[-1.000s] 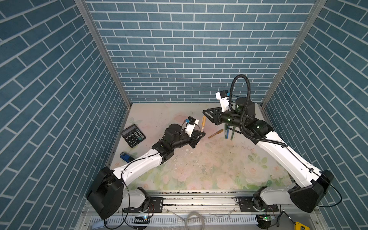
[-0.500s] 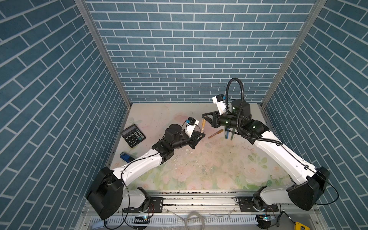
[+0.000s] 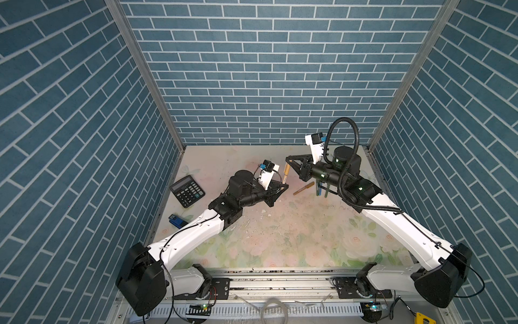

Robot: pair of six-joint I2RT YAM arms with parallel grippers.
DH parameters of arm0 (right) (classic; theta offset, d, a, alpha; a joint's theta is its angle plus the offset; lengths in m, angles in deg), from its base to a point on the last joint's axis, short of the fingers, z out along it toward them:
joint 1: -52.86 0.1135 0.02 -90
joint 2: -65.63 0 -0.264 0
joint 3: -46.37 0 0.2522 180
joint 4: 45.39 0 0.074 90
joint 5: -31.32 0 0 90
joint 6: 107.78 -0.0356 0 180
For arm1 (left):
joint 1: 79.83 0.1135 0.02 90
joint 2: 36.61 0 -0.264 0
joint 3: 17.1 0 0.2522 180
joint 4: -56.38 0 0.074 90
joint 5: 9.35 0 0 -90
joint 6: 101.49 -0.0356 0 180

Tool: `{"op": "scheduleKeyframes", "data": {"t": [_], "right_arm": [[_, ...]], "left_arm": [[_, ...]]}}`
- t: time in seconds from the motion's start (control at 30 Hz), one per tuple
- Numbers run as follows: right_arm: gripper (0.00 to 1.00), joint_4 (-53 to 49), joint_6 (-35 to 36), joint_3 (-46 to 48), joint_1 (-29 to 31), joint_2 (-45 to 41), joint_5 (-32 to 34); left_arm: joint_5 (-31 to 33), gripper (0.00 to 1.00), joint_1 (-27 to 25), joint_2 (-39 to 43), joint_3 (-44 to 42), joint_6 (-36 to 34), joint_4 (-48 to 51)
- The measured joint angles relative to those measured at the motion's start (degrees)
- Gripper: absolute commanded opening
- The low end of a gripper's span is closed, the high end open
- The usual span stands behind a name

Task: Insert the pens into the pen caps
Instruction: 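Press the cap down onto the pen with the right gripper while left holds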

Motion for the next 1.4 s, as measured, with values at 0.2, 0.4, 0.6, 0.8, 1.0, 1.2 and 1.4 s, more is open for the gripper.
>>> {"op": "scheduleKeyframes", "data": {"t": [0.2, 0.4, 0.6, 0.8, 1.0, 1.2, 1.4], "right_arm": [[0.05, 5.38, -0.02, 3.21, 0.28, -1.66, 2.4], [0.05, 9.81, 0.0, 5.79, 0.48, -2.14, 5.7], [0.08, 11.67, 0.04, 6.43, 0.5, -2.16, 8.5], [0.24, 8.24, 0.33, 4.96, 1.16, -3.23, 10.56], [0.56, -11.13, 5.88, 0.11, 4.68, -3.32, 10.54], [0.57, -14.27, 9.03, -10.32, 4.46, -3.43, 10.56], [0.55, -14.32, 8.52, -10.23, 4.46, 0.24, 8.0]], "left_arm": [[-0.59, 0.0, 0.0, -1.7, 4.7, -0.79, 4.07], [-2.19, 0.0, 0.76, -4.2, 8.92, -0.87, 7.32], [-4.2, 0.0, 1.31, -7.06, 12.81, -0.87, 9.62], [-7.13, 0.0, 1.77, -6.93, 10.88, -0.87, 7.28], [-3.82, 0.0, 6.03, -3.8, 1.07, 2.71, -6.51], [-4.22, 0.0, 6.03, -5.46, -1.75, 5.18, -10.69], [-4.31, 0.0, 6.03, -4.48, -2.51, 6.97, -13.86]]}}
